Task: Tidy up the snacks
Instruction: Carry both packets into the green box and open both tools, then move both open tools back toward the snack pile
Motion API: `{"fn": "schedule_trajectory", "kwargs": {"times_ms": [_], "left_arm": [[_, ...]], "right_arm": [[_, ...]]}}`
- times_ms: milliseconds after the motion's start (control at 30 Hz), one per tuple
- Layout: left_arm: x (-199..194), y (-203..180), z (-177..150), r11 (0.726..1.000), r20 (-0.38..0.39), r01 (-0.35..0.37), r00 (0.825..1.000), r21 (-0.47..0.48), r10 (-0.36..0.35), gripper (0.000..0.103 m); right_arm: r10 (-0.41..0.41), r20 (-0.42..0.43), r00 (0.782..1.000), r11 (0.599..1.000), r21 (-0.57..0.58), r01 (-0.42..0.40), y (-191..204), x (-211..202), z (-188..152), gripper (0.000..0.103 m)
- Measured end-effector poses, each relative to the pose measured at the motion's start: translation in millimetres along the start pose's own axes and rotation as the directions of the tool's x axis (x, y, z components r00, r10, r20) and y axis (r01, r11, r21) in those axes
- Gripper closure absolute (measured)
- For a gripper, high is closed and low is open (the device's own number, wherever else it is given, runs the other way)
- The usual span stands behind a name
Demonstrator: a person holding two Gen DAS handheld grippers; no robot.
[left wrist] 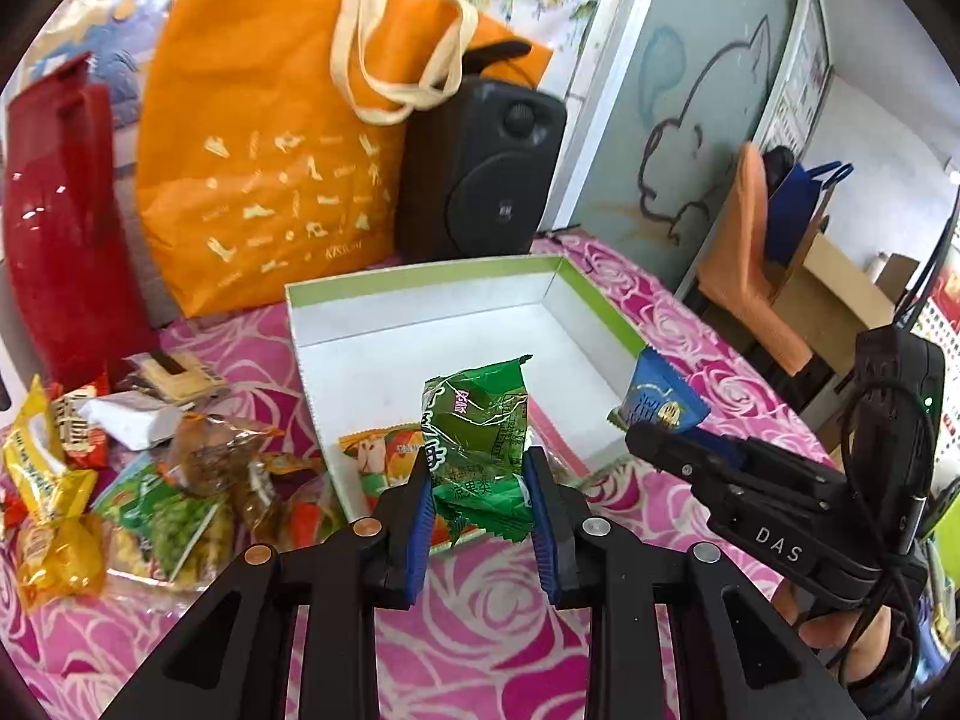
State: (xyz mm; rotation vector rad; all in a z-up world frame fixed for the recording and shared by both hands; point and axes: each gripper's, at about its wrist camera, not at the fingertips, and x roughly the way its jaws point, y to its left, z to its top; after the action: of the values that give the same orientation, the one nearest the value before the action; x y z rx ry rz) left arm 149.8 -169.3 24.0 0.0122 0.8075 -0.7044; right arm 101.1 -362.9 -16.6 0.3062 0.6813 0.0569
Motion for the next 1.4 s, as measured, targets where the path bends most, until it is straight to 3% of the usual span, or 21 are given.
{"fn": "schedule_trajectory", "kwargs": {"times_ms": [100, 133, 200, 233, 267, 300, 333, 400, 633, 800, 1000, 1200, 1300, 1400], "left_arm": [[14, 1, 1, 1.000, -0.019, -0.012, 1.000, -0.001, 0.012, 0.075], [18, 2, 2, 1.000, -0.024, -0.017, 1.000, 0.000, 0.017, 0.075], [24, 3, 2, 0.999, -0.022, -0.032, 0.999, 0.006, 0.032, 0.073], [25, 3, 1, 0.999, -0.013, -0.048, 0.999, 0.005, 0.048, 0.064], [26, 4, 2, 0.998, -0.008, -0.058, 0.998, 0.002, 0.058, 0.052], [25, 6, 1, 0.996, 0.002, -0.086, 0.996, -0.018, 0.086, 0.021], [23, 10, 1, 0.992, 0.022, -0.122, 0.992, -0.044, 0.123, 0.008], [19, 16, 1, 0.985, 0.051, -0.155, 0.986, -0.072, 0.159, 0.005], [12, 34, -2, 0.974, 0.038, -0.191, 0.980, -0.122, 0.196, 0.004], [0, 32, -8, 0.975, 0.046, -0.191, 0.979, -0.111, 0.197, 0.004], [-32, 34, -20, 0.974, 0.068, -0.187, 0.978, -0.130, 0.197, 0.004], [-75, 68, -52, 0.947, 0.088, -0.225, 0.964, -0.229, 0.250, 0.004], [-94, 93, -76, 0.929, 0.079, -0.232, 0.961, -0.289, 0.265, 0.004], [-111, 116, -96, 0.902, 0.064, -0.281, 0.946, -0.329, 0.318, 0.004]], "right_arm": [[-0.007, -0.011, 1.000, 1.000, -0.007, 0.007, -6, 11, 2, 0.075], [-0.005, -0.011, 1.000, 1.000, -0.016, 0.005, -5, 14, 2, 0.070], [0.003, -0.007, 1.000, 0.999, -0.035, -0.003, -5, 17, 1, 0.034], [-0.004, 0.006, 1.000, 0.999, -0.044, 0.004, -5, 17, 1, 0.008], [-0.010, 0.024, 1.000, 0.998, -0.055, 0.011, -5, 15, 0, 0.002], [-0.012, 0.043, 0.999, 0.998, -0.067, 0.015, -4, 12, 0, 0.002], [-0.009, 0.050, 0.999, 0.997, -0.072, 0.013, -4, 10, -1, 0.002], [-0.013, 0.050, 0.999, 0.998, -0.067, 0.016, -5, 8, -1, 0.002], [-0.024, 0.008, 1.000, 0.999, -0.037, 0.024, -2, 10, -7, 0.001], [-0.004, 0.024, 1.000, 0.999, -0.053, 0.006, 12, -5, -9, 0.001], [0.069, 0.046, 0.997, 0.994, -0.091, -0.064, 40, -31, -10, 0.001], [0.185, 0.070, 0.980, 0.975, -0.133, -0.175, 83, -39, -17, 0.001], [0.240, -0.013, 0.971, 0.947, -0.217, -0.237, 120, -28, -24, 0.001], [0.238, -0.073, 0.968, 0.926, -0.284, -0.249, 151, -14, -34, 0.001]]}}
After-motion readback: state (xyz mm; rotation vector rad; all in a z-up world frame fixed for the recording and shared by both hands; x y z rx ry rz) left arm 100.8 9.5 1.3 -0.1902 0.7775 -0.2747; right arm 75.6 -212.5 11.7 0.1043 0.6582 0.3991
